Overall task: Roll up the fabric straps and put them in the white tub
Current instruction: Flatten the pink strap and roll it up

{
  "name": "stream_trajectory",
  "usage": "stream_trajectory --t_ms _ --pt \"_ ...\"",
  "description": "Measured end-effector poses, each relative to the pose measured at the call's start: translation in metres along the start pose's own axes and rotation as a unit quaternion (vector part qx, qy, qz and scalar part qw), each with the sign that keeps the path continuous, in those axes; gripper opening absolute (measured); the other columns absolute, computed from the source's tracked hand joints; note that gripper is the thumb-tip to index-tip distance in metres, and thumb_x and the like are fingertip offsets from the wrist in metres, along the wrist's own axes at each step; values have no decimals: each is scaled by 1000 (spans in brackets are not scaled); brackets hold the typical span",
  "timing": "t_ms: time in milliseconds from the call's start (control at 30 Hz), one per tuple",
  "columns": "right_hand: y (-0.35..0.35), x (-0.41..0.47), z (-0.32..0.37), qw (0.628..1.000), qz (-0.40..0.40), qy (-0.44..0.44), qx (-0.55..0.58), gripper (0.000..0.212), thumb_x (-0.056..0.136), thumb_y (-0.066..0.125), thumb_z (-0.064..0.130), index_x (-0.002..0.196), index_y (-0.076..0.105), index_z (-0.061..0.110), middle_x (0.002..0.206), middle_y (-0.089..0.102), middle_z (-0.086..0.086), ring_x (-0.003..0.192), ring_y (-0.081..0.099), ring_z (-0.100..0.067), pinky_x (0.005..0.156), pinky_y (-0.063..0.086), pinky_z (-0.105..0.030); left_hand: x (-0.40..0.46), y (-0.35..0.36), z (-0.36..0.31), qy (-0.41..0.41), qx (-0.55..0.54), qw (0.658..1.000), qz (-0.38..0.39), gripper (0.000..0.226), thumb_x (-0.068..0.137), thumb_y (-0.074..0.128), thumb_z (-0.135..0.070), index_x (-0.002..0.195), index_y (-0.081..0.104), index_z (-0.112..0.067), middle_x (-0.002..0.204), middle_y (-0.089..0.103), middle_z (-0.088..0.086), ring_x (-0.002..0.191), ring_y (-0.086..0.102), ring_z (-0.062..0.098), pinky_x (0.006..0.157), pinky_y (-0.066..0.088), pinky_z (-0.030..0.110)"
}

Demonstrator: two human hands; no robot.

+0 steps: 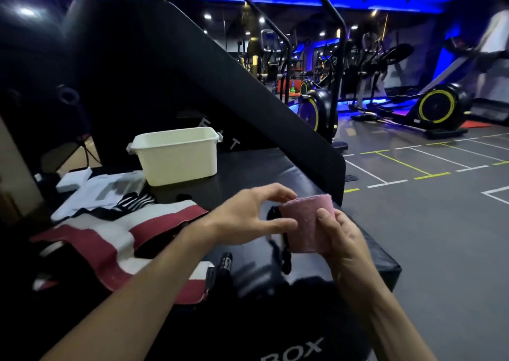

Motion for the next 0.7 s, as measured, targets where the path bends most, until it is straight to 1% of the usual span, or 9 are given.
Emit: stream_trajectory --t_ms 67,100,167,233,333,400,500,600,700 --pt "14 -12 9 998 44 10 31 52 96 63 36 129 56 -3 121 68 -30 107 68 -44 87 59 -53 -17 1 -6 0 -37 998 -42 43 90 77 -40 129 61 -32 119 70 -10 118 63 3 108 47 39" --pt "21 -18 14 997 62 14 46 50 98 58 33 131 56 -5 123 67 -29 111 66 -42 87 60 -50 -24 1 -9 1 -63 996 -61 41 90 77 -40 128 62 -33 116 71 -7 115 65 9 107 48 41" --pt "38 -30 19 989 113 32 88 46 103 47 29 129 59 -7 125 67 -28 111 67 -35 81 61 -38 -37 -4 -14 11 -105 989 -99 38 89 79 -39 124 66 -31 109 73 -1 110 68 18 104 50 44" --pt "48 -39 19 982 148 54 105 52 102 37 32 129 61 -5 127 66 -27 115 65 -33 86 60 -36 -48 -8 -18 15 -141 982 -128 36 87 80 -35 121 69 -27 110 74 1 109 69 21 103 52 39" --pt "54 -43 13 980 162 69 89 54 105 33 34 132 61 -2 132 64 -25 121 63 -32 94 57 -36 -61 -11 -19 14 -180 972 -152 36 84 82 -28 118 72 -22 110 76 1 108 70 20 99 54 31" --pt "56 -43 9 984 174 43 14 49 106 39 36 135 61 3 133 64 -22 122 63 -32 97 55 -38 -67 -11 -16 10 -183 969 -166 36 81 84 -27 116 73 -21 108 77 -1 106 71 17 98 55 29" --pt "55 -44 3 978 178 -10 -106 41 97 58 31 132 63 11 124 70 -17 117 66 -35 97 54 -45 -78 -7 -7 4 -206 961 -185 36 79 85 -25 114 75 -20 105 78 -3 102 73 13 91 55 24" --pt "53 -41 1 975 166 -32 -142 41 90 71 30 126 66 13 115 72 -18 106 69 -31 92 55 -50 -83 -2 2 3 -254 948 -193 35 77 84 -20 111 76 -17 102 79 -2 97 74 8 84 52 16" --pt "55 -38 -6 981 148 -19 -123 58 80 78 38 129 63 12 117 71 -20 110 68 -41 91 56 -49 -85 -2 11 2 -293 935 -200 35 76 83 -17 110 77 -15 102 79 3 95 73 10 83 53 17"
Point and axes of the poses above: each hand's wrist, its own x-axis towards the middle knuckle, its own y-axis out of the palm, z = x × y, the point moved 7 cm from there along x, towards the middle knuckle
